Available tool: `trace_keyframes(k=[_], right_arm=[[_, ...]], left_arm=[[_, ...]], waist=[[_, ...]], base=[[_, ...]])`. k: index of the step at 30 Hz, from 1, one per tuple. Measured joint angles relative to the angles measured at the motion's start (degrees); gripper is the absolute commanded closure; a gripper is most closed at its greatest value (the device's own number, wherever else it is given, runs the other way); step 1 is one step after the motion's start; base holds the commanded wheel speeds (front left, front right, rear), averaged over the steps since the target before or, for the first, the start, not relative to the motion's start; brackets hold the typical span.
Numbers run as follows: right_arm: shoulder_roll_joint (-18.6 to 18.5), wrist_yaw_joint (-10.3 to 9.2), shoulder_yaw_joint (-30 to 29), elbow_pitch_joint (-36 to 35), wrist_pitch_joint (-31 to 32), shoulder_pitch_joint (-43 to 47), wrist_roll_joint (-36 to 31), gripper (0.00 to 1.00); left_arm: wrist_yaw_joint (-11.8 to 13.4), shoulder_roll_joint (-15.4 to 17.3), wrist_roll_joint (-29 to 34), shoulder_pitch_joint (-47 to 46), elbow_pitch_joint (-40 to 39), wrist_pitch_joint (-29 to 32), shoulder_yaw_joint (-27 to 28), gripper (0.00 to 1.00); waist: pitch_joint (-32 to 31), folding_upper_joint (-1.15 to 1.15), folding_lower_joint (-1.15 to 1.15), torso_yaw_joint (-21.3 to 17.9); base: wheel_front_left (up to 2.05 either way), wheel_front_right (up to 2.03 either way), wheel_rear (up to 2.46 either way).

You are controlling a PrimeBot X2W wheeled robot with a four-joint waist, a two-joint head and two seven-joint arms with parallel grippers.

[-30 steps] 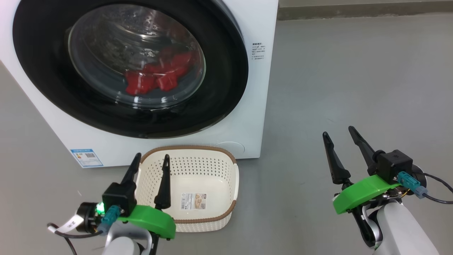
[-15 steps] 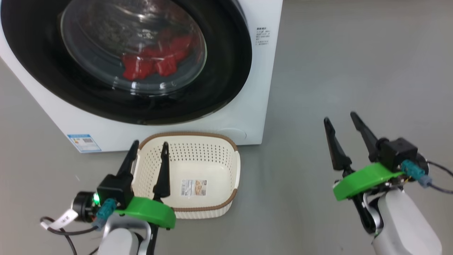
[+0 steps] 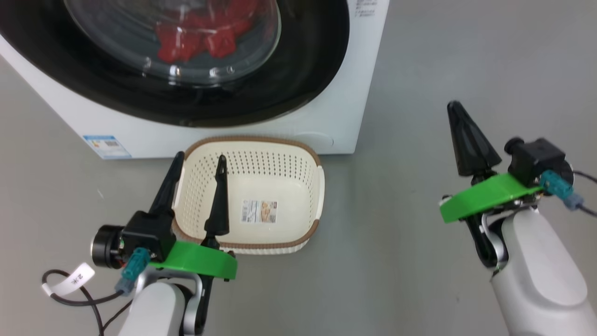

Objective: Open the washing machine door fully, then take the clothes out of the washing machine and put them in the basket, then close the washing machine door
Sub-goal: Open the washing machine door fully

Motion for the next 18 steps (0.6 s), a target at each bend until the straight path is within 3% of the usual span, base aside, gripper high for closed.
trace_keyframes(k=[4, 9, 18], right_arm=[[-0.1, 0.0, 0.5, 1.1, 0.0, -3.0, 2.1, 1.0], [-0.2, 0.0, 1.5, 4.5, 0.0, -7.4, 13.5, 1.0], [-0.8, 0.0, 2.7, 8.2, 1.1, -15.6, 23.2, 1.0]], left_arm=[[0.2, 0.0, -0.4, -0.4, -1.3, 0.0, -0.5, 0.0], [0.2, 0.0, -0.5, -0.8, -2.3, 0.0, -1.2, 0.0], [0.7, 0.0, -0.5, -3.0, -5.0, 0.0, -1.7, 0.0]], waist=[[2.3, 0.0, 0.0, 0.5], [4.9, 0.0, 0.0, 1.3], [9.2, 0.0, 0.0, 3.2]], base=[[0.0, 0.0, 0.0], [0.0, 0.0, 0.0], [0.0, 0.0, 0.0]])
